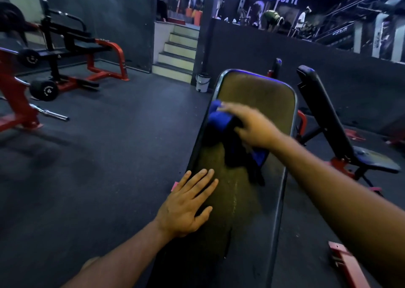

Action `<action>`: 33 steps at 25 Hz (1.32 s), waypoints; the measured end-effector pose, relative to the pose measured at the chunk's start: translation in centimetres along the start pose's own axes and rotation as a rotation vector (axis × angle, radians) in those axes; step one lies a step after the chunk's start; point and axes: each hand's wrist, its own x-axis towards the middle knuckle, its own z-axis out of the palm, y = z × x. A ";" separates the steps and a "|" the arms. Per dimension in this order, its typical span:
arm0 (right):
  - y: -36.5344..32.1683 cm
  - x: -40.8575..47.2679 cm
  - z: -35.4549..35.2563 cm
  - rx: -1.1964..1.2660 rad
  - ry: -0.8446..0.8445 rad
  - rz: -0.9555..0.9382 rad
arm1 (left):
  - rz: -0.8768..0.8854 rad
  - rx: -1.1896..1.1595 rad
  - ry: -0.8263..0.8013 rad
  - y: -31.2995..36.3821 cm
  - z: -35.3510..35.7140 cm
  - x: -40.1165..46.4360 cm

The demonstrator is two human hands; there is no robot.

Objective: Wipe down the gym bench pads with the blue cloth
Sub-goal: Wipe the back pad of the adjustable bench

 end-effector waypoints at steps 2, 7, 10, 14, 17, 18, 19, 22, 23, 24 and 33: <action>2.3 3.4 -2.2 -0.138 0.106 0.024 | 0.003 -0.014 0.012 -0.1 0.2 0.0; 3.7 7.3 0.3 -0.387 -0.041 0.110 | 0.012 -0.059 0.063 -0.4 0.7 -0.2; 1.7 5.9 2.7 -0.382 -0.068 -0.019 | 0.022 -0.075 0.090 -0.4 0.9 -0.2; -1.3 3.2 5.0 -0.381 -0.061 -0.131 | 0.036 -0.062 0.120 -0.3 0.7 -0.2; -4.0 0.6 7.1 -0.324 -0.074 -0.194 | 0.183 -0.028 0.168 0.0 0.8 -0.5; -4.6 -0.2 7.4 -0.276 -0.086 -0.203 | 0.202 -0.018 0.160 0.2 0.9 -0.7; -5.1 -0.9 7.7 -0.212 -0.105 -0.200 | 0.188 -0.015 0.140 0.4 0.8 -0.8; -5.8 -0.9 6.2 0.042 -0.133 -0.147 | 0.109 -0.011 0.042 0.9 0.4 -1.3; -5.5 0.1 4.7 0.080 -0.090 -0.111 | 0.106 -0.010 0.021 0.9 0.3 -1.4; -4.9 1.3 3.0 0.054 -0.025 -0.076 | 0.113 -0.021 0.013 0.8 0.2 -1.4; -0.7 3.8 4.9 -0.380 -0.089 -0.040 | 0.152 -0.107 0.100 0.2 0.8 -1.2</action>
